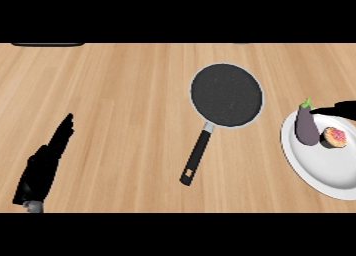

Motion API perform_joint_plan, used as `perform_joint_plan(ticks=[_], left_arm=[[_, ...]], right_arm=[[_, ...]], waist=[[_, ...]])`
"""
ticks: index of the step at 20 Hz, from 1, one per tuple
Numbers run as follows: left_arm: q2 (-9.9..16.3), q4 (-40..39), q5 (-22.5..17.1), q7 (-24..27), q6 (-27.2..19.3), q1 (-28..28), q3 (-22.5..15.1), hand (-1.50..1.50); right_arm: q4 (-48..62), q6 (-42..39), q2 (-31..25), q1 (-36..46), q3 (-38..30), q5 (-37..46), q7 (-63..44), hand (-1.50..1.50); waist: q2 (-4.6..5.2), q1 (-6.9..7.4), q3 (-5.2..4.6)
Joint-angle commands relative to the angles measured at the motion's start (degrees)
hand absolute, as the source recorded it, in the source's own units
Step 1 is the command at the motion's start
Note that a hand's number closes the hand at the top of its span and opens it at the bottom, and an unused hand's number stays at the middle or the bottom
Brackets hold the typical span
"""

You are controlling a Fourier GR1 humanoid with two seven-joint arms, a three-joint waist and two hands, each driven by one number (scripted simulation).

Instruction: Pick the cupcake from the plate and place it in the pan

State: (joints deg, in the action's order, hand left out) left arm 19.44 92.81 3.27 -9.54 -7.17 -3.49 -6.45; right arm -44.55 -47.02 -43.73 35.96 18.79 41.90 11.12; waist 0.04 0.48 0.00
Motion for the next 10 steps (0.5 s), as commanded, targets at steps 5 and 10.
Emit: perform_joint_plan(ticks=[5,10], left_arm=[[-1.3,-0.3,1.8,-0.6,2.3,0.3,1.8,0.00],[-6.2,-0.8,6.5,0.0,-1.7,0.6,-1.4,0.00]], right_arm=[[5.5,0.3,2.1,2.8,-2.7,5.8,3.2,-1.50],[7.8,4.6,5.9,1.3,-3.0,8.3,2.3,-1.50]], waist=[[0.07,0.17,0.02],[0.13,0.18,0.03]])
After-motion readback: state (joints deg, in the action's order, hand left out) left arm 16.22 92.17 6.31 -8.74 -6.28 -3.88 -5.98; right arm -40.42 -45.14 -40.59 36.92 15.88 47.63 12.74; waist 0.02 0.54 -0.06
